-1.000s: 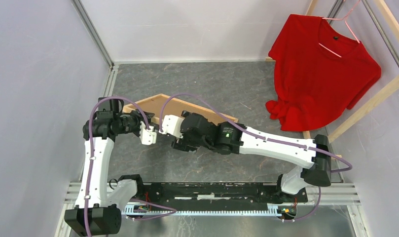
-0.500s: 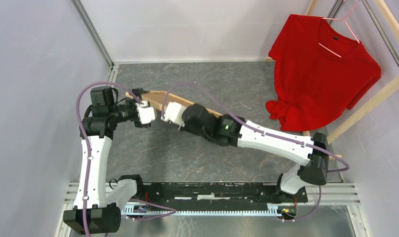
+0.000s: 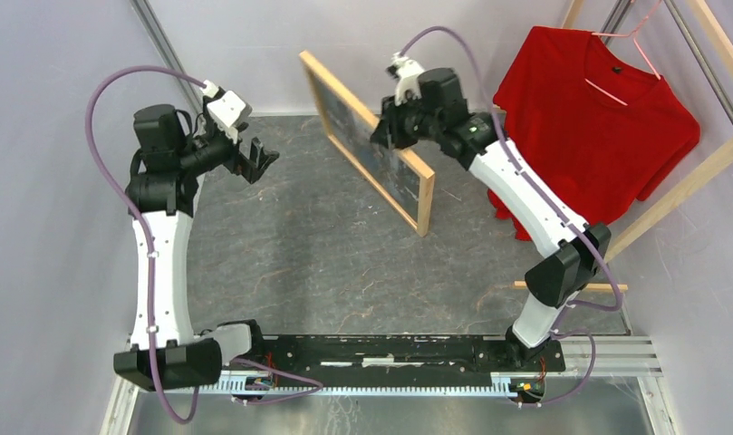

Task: Put the photo into the frame
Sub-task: Turn over the photo frame at the center of the board.

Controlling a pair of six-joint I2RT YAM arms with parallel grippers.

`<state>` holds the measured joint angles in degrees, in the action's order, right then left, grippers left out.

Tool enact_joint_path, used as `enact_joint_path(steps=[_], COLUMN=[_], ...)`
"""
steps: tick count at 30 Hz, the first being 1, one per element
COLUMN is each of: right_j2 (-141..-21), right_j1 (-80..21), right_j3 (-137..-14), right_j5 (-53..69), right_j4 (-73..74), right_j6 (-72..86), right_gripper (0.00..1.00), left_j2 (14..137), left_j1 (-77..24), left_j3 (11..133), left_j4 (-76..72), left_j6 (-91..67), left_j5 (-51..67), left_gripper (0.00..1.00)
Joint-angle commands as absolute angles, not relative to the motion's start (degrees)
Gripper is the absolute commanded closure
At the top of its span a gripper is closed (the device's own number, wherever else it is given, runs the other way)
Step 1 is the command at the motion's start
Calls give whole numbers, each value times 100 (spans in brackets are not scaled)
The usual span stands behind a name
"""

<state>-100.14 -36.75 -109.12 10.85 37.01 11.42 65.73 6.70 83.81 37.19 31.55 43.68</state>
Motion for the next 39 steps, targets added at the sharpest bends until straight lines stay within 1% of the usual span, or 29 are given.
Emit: enact_joint_path(steps=[1,4,7,10,15,19,26,34,39], right_j2=[-10309,-10306,-10293,-10306,-10291,-10296,-10155,-9993,-9799], right_j1=[-3114,-2836,-2544,-2278,-1936,-1821,-1649,-1564,-1551], right_j3=[-10091,-9772,-9589,-9496,-9559,-9817,-9847,-10222,-9838], right_j5=[2831,2825,2777,2734,2335,1921,1459,620,402], right_j4=[1963,1909,1989,2189,2651,3100,3498,4046,4046], right_j6=[2878,2999,3052,2986,2524,2016,1590,1080,879], right_gripper=[100,100,100,100,100,100,100,100,100], left_j2=[7158,7393,7538,7582,7596,7721,8138,8685,8740], left_j1=[703,707,713,741,746,756,753,753,754], left_j3=[8765,8773,8618,8381,7912,7718,7657,7751,7746], left_j4=[4729,5254,5451,5567,5521,5524,5564,6007,6156], left_j6=[2140,2394,2603,2816,3023,3209,3376,3685,3916], left_j5=[4430,4240,3984,4029,4188,4270,4416,4851,4969], left_gripper=[0,0,0,0,0,0,0,0,0])
